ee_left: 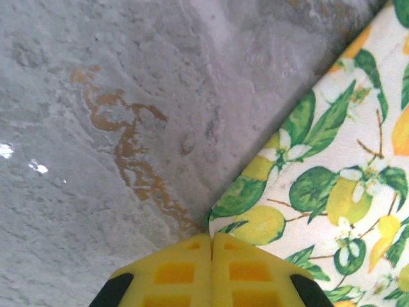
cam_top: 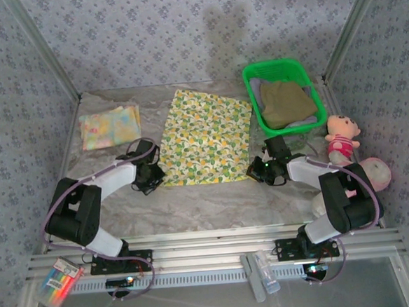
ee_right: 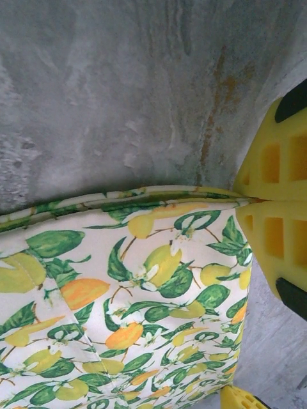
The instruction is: Fold and stack the skirts
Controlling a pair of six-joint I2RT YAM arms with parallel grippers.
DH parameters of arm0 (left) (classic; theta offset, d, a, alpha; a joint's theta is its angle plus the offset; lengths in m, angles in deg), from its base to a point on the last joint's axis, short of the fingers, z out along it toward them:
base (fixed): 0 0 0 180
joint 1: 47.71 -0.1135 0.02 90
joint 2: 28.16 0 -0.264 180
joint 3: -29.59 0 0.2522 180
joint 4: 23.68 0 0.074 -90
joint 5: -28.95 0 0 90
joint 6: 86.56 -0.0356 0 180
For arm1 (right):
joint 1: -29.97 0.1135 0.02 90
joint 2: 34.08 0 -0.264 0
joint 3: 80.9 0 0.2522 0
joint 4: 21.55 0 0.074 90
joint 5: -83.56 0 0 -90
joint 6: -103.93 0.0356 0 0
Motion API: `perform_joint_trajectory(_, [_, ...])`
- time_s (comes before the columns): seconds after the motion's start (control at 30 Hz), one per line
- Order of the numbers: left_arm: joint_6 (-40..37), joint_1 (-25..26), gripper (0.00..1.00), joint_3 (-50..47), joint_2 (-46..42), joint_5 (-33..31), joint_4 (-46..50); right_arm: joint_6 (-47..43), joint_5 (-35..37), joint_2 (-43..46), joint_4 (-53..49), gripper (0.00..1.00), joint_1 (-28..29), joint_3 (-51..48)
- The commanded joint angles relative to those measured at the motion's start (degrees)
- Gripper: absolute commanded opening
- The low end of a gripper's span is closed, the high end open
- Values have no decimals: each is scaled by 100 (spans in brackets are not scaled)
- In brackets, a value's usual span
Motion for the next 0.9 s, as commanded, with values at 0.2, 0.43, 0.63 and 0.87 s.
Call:
perform_joint_trajectory(0.2, [553,184,0,-1329,-1871,-698,110,-1419,-620,218,-524,0,-143,-250])
perform_joint_trajectory(0.43, [967,907,0,-913,-3303,-1528,1809,-1387,-949,1289,-1231,0,-165,-261])
perform_joint_trajectory(0.63, [-180,634,0,793,-2943,-2044,1614,-677,-531,1787,-1063,0,-489,590])
perform_joint_trajectory(0.87, [-1891,44,0,2479,-1241,-1942,575,-172,459,652,-93,0,-538,1888])
